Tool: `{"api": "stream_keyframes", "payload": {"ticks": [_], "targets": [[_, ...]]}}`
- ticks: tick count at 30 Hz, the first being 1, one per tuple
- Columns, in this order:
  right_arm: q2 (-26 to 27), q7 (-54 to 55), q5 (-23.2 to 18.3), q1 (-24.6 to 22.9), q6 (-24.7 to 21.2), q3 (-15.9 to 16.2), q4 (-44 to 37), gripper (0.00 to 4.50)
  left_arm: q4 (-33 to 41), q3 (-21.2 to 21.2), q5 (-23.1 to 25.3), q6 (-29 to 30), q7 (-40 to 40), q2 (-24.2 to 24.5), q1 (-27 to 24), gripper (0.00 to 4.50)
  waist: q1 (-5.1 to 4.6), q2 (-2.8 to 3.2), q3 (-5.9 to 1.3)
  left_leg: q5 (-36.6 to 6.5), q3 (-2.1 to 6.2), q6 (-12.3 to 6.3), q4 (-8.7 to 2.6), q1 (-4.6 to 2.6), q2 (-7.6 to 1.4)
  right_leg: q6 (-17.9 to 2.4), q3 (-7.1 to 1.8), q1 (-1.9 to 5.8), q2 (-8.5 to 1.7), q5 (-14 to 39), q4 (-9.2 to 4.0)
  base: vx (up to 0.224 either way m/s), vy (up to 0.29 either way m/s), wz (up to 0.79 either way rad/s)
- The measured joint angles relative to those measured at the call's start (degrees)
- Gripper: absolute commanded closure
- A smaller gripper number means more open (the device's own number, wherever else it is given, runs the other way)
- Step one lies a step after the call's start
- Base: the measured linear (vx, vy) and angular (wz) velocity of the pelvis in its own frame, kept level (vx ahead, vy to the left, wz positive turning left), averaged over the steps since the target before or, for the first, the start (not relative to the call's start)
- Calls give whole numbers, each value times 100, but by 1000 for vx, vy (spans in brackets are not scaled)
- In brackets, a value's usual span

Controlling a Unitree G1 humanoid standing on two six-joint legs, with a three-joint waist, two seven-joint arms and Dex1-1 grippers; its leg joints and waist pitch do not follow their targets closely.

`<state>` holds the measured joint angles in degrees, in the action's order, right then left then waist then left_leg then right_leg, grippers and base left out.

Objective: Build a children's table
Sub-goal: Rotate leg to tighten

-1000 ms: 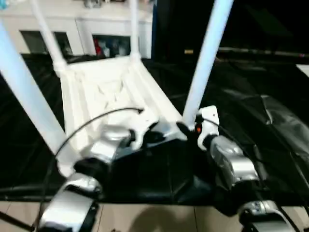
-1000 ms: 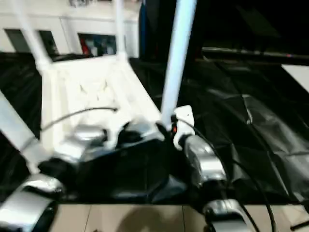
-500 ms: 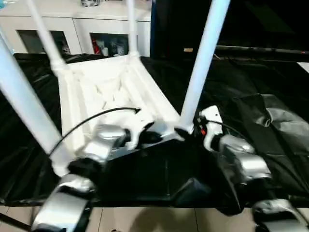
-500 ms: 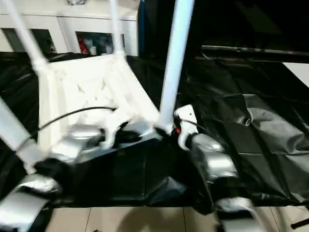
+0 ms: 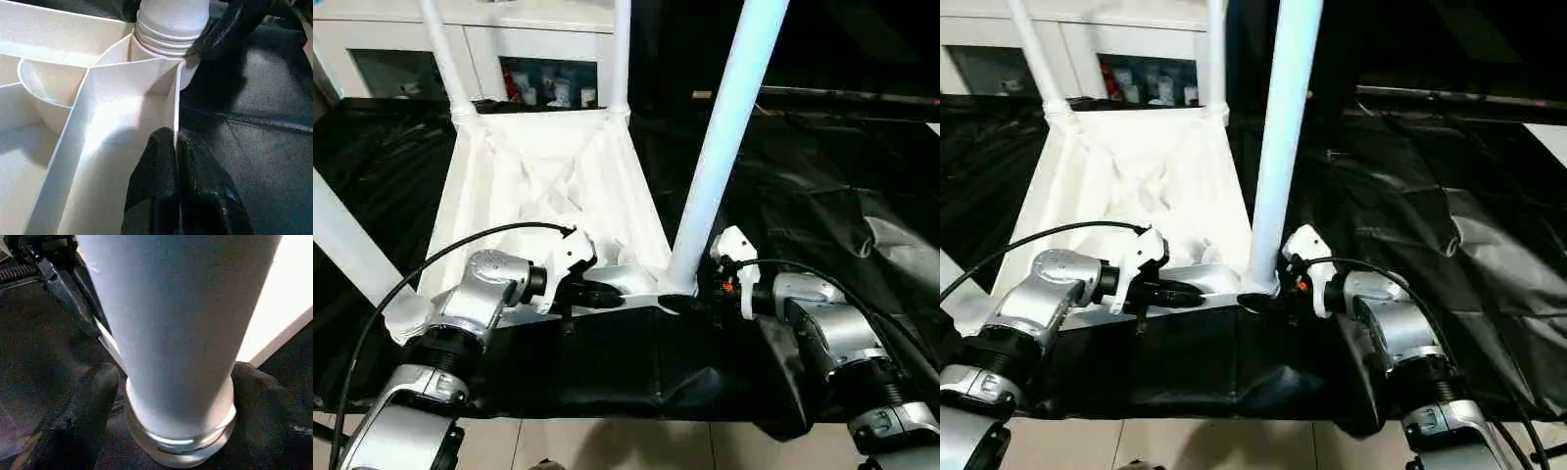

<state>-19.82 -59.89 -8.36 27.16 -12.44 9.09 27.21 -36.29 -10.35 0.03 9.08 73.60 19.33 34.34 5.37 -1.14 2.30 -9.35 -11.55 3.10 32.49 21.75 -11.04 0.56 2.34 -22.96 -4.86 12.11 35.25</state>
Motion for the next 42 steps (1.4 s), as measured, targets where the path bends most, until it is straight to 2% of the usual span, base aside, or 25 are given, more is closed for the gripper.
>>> {"api": "stream_keyframes", "payload": {"ticks": [7, 11, 13, 20, 24, 29, 30, 31, 34, 36, 38, 39, 42], "targets": [[0, -6, -38, -6, -64, -20, -1, 157, 134, 0, -24, 106, 57, 35, -60, 450, -5, -1, 0, -3, 0, -5, 5, 9, 1, 0, 2, -2, -2, 0, -2, 0, 0, 0], [154, 170, -67, -62, -89, -110, 19, 169, 128, -2, -18, 129, -35, 19, -64, 450, -11, -2, -1, -3, 0, -6, 11, 8, 0, -1, 1, -1, -2, 0, 2, 0, 0, 0], [328, 606, -24, -58, -52, -218, 158, 172, 97, 5, 62, 132, -360, -106, -39, 450, -33, -15, -9, -3, 0, -5, 19, -1, 0, -4, -2, 4, -3, -3, 12, 0, 0, 0], [1213, 2742, 186, -14, 125, -705, 643, 176, -328, 51, 402, 232, -1596, -757, 163, 450, -127, -35, -28, -16, 0, 18, 6, -129, 16, 32, -3, 118, -21, 17, -27, 0, 0, 0], [1547, 3583, 270, 53, 294, -884, 818, 176, -399, 55, 471, 332, -2006, -988, 231, 450, -184, -37, -40, -17, -1, 17, 3, -129, 39, 33, -8, 120, -38, 17, -29, 0, 0, 0], [1632, 3717, 309, 90, 463, -969, 930, 176, -403, 69, 490, 337, -2081, -1034, 250, 450, -183, -34, -45, -17, 0, 16, -14, -127, 40, 32, -4, 116, -38, 17, -29, 0, 0, 0], [1632, 3691, 296, 91, 477, -993, 934, 120, -405, 74, 489, 337, -2081, -1039, 254, 450, -181, -34, -45, -17, 0, 16, -17, -126, 39, 32, -2, 115, -38, 17, -29, 0, 0, 0], [1629, 3658, 286, 91, 498, -1014, 943, 106, -405, 79, 489, 336, -2074, -1040, 255, 450, -177, -33, -44, -17, 0, 16, -18, -126, 39, 32, 0, 114, -38, 17, -28, 0, 0, 0], [1493, 3250, 143, 90, 501, -1046, 946, 99, -395, 96, 484, 318, -1995, -1022, 260, 450, -169, -25, -39, -17, 1, 16, -21, -116, 39, 18, 1, 108, -38, 8, -28, 0, 0, 0], [1337, 2884, 118, 89, 492, -1027, 944, 62, -376, 96, 463, 302, -1886, -976, 255, 450, -167, -22, -37, -17, 1, 16, -25, -109, 38, 6, 3, 103, -38, 1, -28, 0, 0, 0], [986, 2189, 110, 62, 440, -809, 850, 59, -312, 97, 371, 266, -1630, -822, 213, 450, -160, -16, -37, -17, 5, 16, -30, -93, 33, 8, 15, 96, -36, 2, -28, 0, 0, 0], [871, 1921, 110, 43, 419, -716, 791, 39, -281, 94, 344, 232, -1500, -752, 186, 450, -156, -16, -37, -17, 6, 16, -30, -89, 28, 8, 21, 94, -33, 3, -28, 0, 0, 0], [533, 1246, 114, -17, 398, -482, 597, 19, -201, 81, 237, 121, -998, -495, 95, 450, -121, -10, -34, -16, 7, 16, -30, -82, 17, 9, 30, 88, -28, 4, -26, 0, 0, 0]]}}
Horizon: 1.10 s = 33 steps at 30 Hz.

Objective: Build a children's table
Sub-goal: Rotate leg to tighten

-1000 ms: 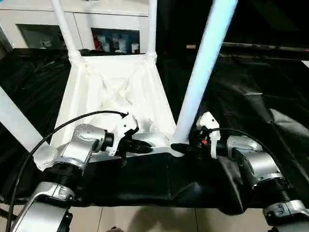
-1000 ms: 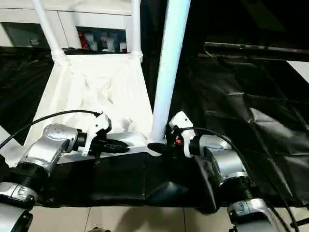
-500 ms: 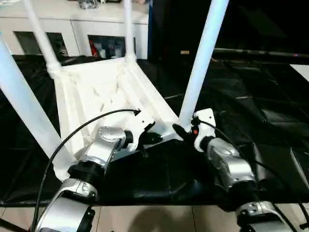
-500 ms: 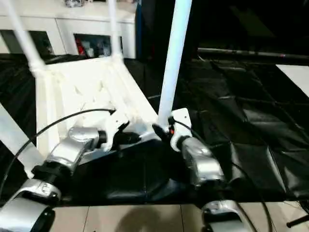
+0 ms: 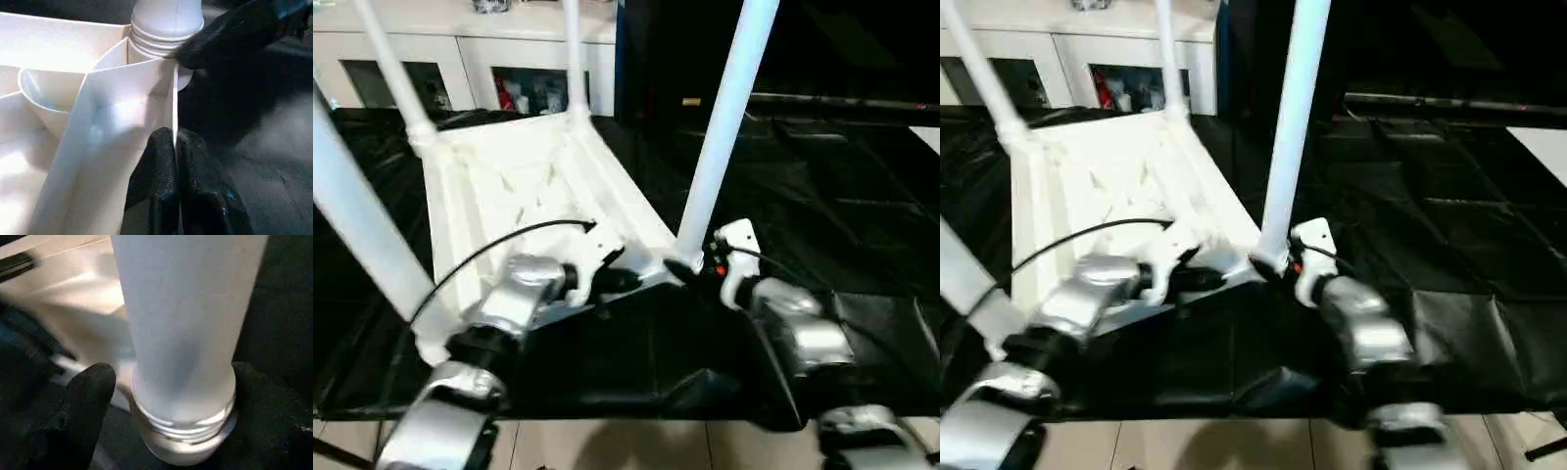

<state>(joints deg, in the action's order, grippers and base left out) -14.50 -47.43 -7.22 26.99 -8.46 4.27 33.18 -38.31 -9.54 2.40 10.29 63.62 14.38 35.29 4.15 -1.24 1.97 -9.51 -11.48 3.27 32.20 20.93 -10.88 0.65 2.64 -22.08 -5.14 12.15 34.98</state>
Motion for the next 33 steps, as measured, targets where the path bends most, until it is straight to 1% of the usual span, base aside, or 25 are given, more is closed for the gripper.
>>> {"api": "stream_keyframes", "payload": {"ticks": [3, 5, 10, 12, 13, 16, 17, 18, 20, 21, 23, 25, 26, 30, 33], "targets": [[-237, -578, 0, -38, 1, 196, -153, 19, 145, -4, -77, -7, 404, 196, -100, 450, 42, 0, 8, -1, -2, 0, 6, 6, 2, 0, -2, -3, -2, 0, -1, 0, 0, 0], [-314, -811, -1, -38, 0, 212, -153, 19, 170, -5, -113, -5, 589, 273, -102, 450, 64, -9, 16, -1, -5, 0, 10, 12, 3, -2, -4, -7, -3, -1, -2, 0, 0, 0], [-416, -1073, -117, -38, -17, 234, -152, 19, 195, -6, -229, 1, 825, 441, -137, 450, 68, -11, 22, -1, -7, 0, 2, 18, -2, -2, -3, -23, 0, -1, 3, 0, 0, 0], [-414, -1102, -134, -38, -19, 235, -152, 47, 204, -6, -237, 1, 854, 451, -140, 450, 75, -11, 22, -1, -8, 0, 2, 22, -4, -3, -2, -29, 1, -1, 5, 0, 0, 0], [-412, -1128, -151, -38, -20, 237, -152, 47, 207, -6, -238, 1, 857, 456, -140, 450, 76, -11, 22, -1, -9, 0, 2, 24, -4, -3, -3, -31, 1, -1, 5, 0, 0, 0], [-364, -1164, -179, -37, -19, 237, -152, 77, 207, -6, -257, 14, 890, 484, -141, 450, 75, -13, 23, -1, -11, 0, 4, 25, -4, -3, -5, -33, 0, -1, 7, 0, 0, 0], [-351, -1173, -189, -37, -19, 237, -150, 77, 207, -6, -264, 14, 922, 499, -144, 450, 77, -14, 23, 0, -11, 0, 5, 26, -4, -3, -5, -34, 0, -1, 8, 0, 0, 0], [-345, -1181, -192, -37, -19, 237, -148, 92, 208, -6, -268, 14, 943, 510, -148, 450, 80, -14, 23, 0, -11, 0, 5, 26, -4, -3, -5, -34, 0, -1, 9, 0, 0, 0], [-337, -1185, -192, -37, -16, 238, -143, 107, 210, -6, -269, 14, 978, 525, -153, 450, 84, -15, 24, -1, -11, 0, 7, 26, -4, -3, -5, -34, 0, -1, 9, 0, 0, 0], [-337, -1185, -192, -37, -14, 238, -139, 107, 210, -6, -269, 14, 981, 528, -153, 450, 84, -16, 24, -1, -11, 0, 7, 27, -4, -3, -5, -34, 0, -1, 9, 0, 0, 0], [-331, -1185, -193, -36, -9, 237, -130, 133, 212, -6, -269, 16, 983, 529, -155, 450, 82, -16, 25, -1, -12, 0, 7, 26, -4, -3, -6, -34, 0, -1, 9, 0, 0, 0], [-315, -1188, -194, -36, 8, 237, -127, 139, 220, -6, -269, 20, 981, 533, -164, 450, 79, -16, 24, -1, -12, 0, 7, 25, -4, -3, -6, -34, 0, -1, 11, 0, 0, 0], [-310, -1185, -194, -37, 11, 236, -127, 160, 224, -5, -269, 20, 978, 532, -167, 450, 79, -16, 24, -1, -12, 0, 7, 25, -4, -3, -5, -34, 0, -1, 11, 0, 0, 0], [-213, -1008, -183, -38, 46, 218, -84, 170, 215, -5, -266, 24, 856, 500, -167, 450, 72, -16, 24, 0, -12, 0, 12, 22, -4, -5, -8, -32, 0, -3, 15, 0, 0, 0], [7, -345, -105, -37, 185, 62, 112, 175, 107, 9, -188, 23, 398, 302, -94, 450, 45, -12, 22, 0, -12, 1, 17, 11, -3, -13, -11, -25, -2, -8, 15, 0, 0, 0]]}}
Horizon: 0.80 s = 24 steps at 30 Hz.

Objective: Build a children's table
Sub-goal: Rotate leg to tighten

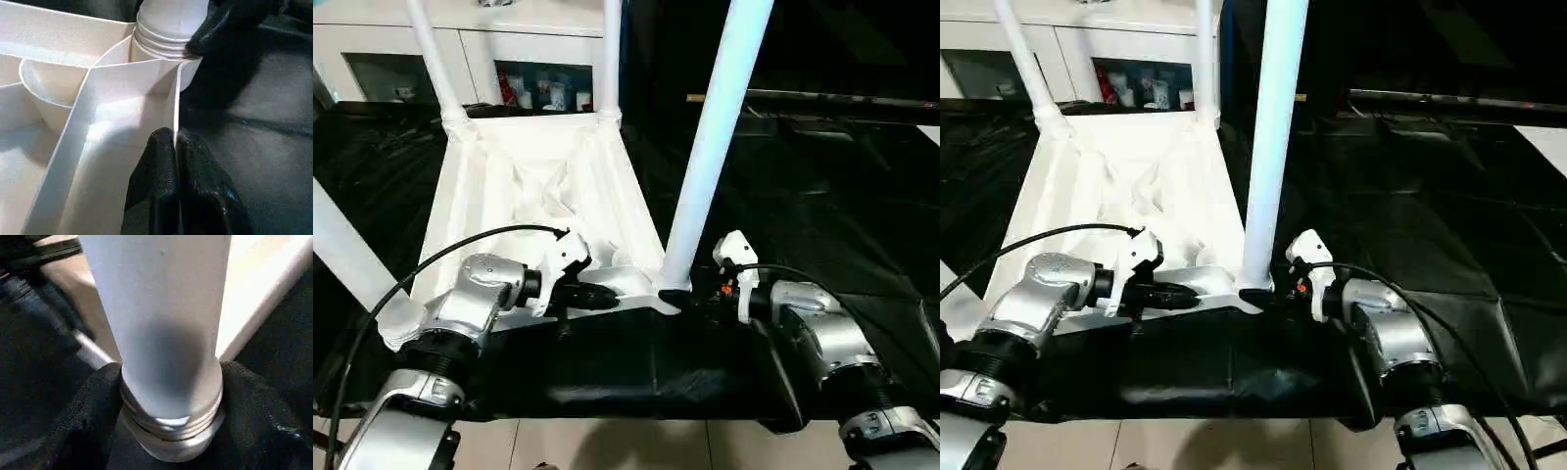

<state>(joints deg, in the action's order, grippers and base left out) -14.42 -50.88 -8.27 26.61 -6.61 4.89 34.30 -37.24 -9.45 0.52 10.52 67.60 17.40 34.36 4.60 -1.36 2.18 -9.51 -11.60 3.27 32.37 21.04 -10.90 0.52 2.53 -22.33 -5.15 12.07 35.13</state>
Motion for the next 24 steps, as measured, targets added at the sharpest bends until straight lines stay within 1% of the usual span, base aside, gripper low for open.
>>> {"api": "stream_keyframes", "payload": {"ticks": [4, 5, 7, 9, 12, 13, 15, 17, 18, 19, 21, 24], "targets": [[341, 945, 124, -1, 52, -200, 91, 175, -246, 42, 163, 2, -608, -363, 159, 450, -12, 12, -8, 0, 0, 0, 0, -21, 5, 1, -4, 22, -2, 1, -6, 0, 0, 0], [530, 1399, 169, -9, 33, -322, 101, 176, -360, 68, 222, 6, -867, -511, 231, 450, -13, 20, -13, 0, 0, 0, -1, -26, 5, 2, -5, 27, -2, 1, -8, 0, 0, 0], [723, 1867, 211, -10, 6, -422, 107, 176, -467, 73, 274, 27, -1112, -668, 288, 450, -15, 33, -21, 0, 0, 0, -3, -27, 11, 3, -8, 30, -4, 2, -13, 0, 0, 0], [849, 2264, 254, -9, 17, -460, 108, 176, -541, 75, 312, 39, -1310, -784, 337, 450, -14, 50, -34, -2, 0, -1, -5, -29, 15, 6, -9, 35, -7, 4, -16, 0, 0, 0], [952, 2525, 325, 5, 90, -469, 148, 176, -554, 84, 329, 42, -1403, -825, 345, 450, -14, 60, -41, -3, 1, -2, -8, -28, 15, 8, -8, 35, -7, 5, -19, 0, 0, 0], [975, 2555, 325, 11, 108, -489, 171, 141, -561, 91, 337, 42, -1421, -837, 346, 450, -16, 63, -43, -3, 1, -2, -9, -28, 15, 8, -8, 35, -7, 5, -19, 0, 0, 0], [1016, 2565, 322, 11, 120, -557, 180, 106, -587, 118, 364, 35, -1424, -854, 360, 450, -19, 62, -43, -3, 2, -2, -9, -27, 15, 9, -7, 35, -7, 5, -19, 0, 0, 0], [1036, 2536, 318, 11, 121, -558, 177, 106, -610, 120, 366, 27, -1423, -855, 375, 450, -19, 62, -43, -3, 2, -2, -8, -26, 15, 10, -7, 35, -7, 6, -19, 0, 0, 0], [1032, 2518, 313, 11, 121, -559, 176, 79, -610, 122, 366, 23, -1421, -854, 375, 450, -20, 62, -42, -3, 2, -2, -7, -25, 16, 10, -8, 35, -7, 6, -21, 0, 0, 0], [998, 2458, 309, 11, 113, -559, 169, 79, -609, 123, 366, 16, -1401, -849, 375, 450, -20, 61, -42, -3, 2, -2, -7, -23, 16, 10, -8, 34, -7, 6, -23, 0, 0, 0], [786, 2003, 290, 10, 70, -477, 105, 62, -548, 120, 362, -21, -1270, -785, 342, 450, -18, 60, -41, -4, 2, -4, -11, -16, 17, 10, -7, 31, -7, 6, -25, 0, 0, 0], [432, 1281, 277, -7, -33, -291, -45, 62, -379, 124, 298, -62, -961, -617, 234, 450, -14, 60, -39, -4, 4, -4, -22, -7, 13, 18, 1, 20, -5, 11, -21, 0, 0, 0]]}}
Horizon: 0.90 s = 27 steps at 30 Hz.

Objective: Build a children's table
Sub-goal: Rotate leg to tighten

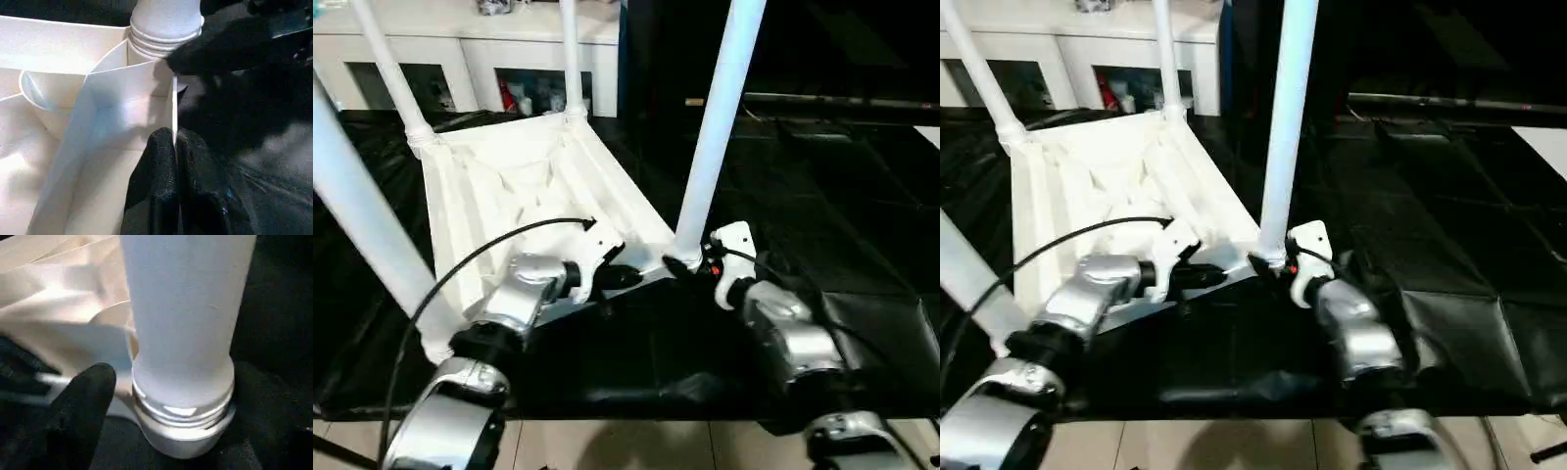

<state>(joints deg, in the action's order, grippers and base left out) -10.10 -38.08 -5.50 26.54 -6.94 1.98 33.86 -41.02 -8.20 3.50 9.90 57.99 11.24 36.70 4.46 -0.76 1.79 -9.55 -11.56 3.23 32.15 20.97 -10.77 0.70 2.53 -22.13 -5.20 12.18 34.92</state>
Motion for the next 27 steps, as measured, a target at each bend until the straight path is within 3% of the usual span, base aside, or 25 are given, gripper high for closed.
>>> {"api": "stream_keyframes", "payload": {"ticks": [5, 11, 20, 27], "targets": [[-592, -1210, -103, -7, -40, 318, -206, 62, 241, -16, -211, -42, 827, 427, -178, 450, 38, -3, 12, 2, 0, 1, -1, 11, -11, 1, 6, -16, 7, 2, 8, 0, 0, 0], [-795, -1939, -166, 2, -117, 489, -282, 62, 578, -97, -376, 119, 1546, 770, -332, 450, 69, -29, 39, 1, -4, 0, 10, 44, -10, -2, 4, -45, 5, -1, 9, 0, 0, 0], [-859, -2129, -172, 2, -170, 577, -341, 134, 602, -100, -379, 82, 1619, 813, -344, 450, 80, -36, 43, 17, -4, -29, 31, 74, -12, -5, 3, -76, 4, -2, 30, 0, 0, 0], [-798, -2036, -181, 1, -171, 526, -312, 150, 620, -99, -379, 74, 1561, 818, -353, 450, 75, -40, 45, 18, -4, -30, 34, 75, -12, -6, 3, -76, 4, -3, 34, 0, 0, 0]]}}
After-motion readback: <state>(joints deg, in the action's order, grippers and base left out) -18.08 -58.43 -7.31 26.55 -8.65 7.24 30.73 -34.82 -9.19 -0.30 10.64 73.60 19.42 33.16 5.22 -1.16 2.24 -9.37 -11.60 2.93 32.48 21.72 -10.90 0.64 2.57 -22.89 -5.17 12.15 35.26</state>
